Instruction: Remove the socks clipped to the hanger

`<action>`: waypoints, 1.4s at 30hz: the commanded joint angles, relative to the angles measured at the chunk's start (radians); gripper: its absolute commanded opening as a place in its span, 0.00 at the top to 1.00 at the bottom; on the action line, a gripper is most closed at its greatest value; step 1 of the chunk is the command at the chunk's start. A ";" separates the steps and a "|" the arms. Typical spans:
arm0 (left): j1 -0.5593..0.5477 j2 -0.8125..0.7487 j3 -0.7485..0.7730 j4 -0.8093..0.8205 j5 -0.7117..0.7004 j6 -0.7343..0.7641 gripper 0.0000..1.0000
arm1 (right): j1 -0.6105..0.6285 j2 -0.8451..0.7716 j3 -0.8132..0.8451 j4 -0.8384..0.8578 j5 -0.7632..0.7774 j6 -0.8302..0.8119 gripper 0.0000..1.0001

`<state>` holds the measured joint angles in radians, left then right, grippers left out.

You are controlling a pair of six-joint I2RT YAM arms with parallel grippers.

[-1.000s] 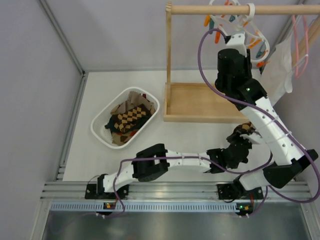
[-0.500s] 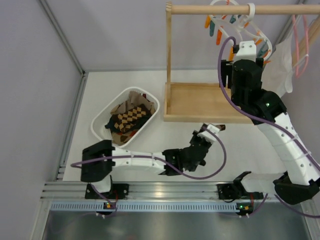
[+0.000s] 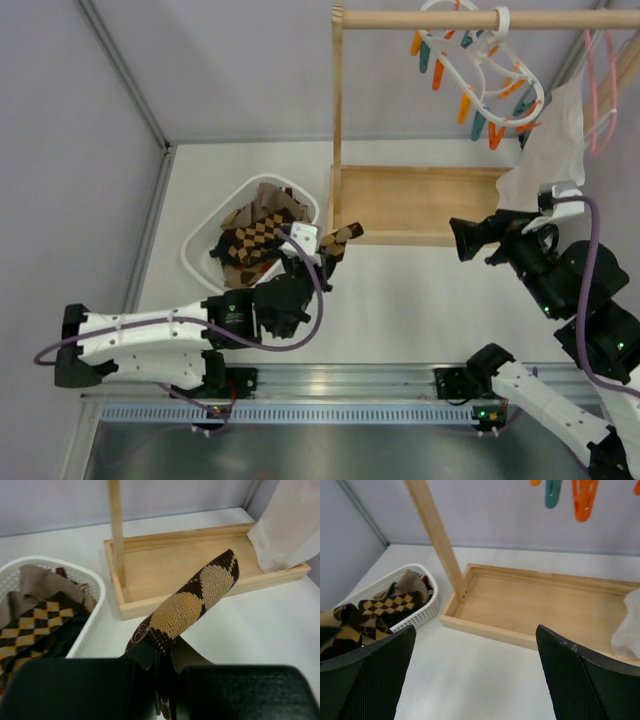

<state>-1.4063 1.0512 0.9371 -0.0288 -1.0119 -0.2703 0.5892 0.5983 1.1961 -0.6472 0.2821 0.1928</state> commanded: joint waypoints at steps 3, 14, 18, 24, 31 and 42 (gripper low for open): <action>0.049 -0.161 0.094 -0.287 -0.089 -0.095 1.00 | 0.014 -0.092 -0.225 0.138 -0.236 0.079 0.01; 0.450 -0.059 0.334 -0.534 0.200 -0.154 1.00 | 0.012 -0.140 -0.414 0.198 -0.268 0.142 0.01; 0.656 -0.002 0.365 -0.546 0.413 -0.176 1.00 | 0.014 -0.153 -0.431 0.205 -0.265 0.148 0.01; 0.909 0.116 0.390 -0.543 0.700 -0.210 1.00 | 0.014 -0.164 -0.454 0.199 -0.259 0.145 0.00; 1.055 0.248 0.428 -0.540 0.944 -0.247 1.00 | 0.012 -0.163 -0.495 0.215 -0.258 0.145 0.00; 1.190 0.329 0.338 -0.520 0.888 -0.277 1.00 | 0.012 -0.164 -0.540 0.250 -0.277 0.165 0.00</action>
<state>-0.2211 1.3796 1.3067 -0.5789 -0.0551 -0.5297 0.5892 0.4374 0.6659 -0.4702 0.0189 0.3439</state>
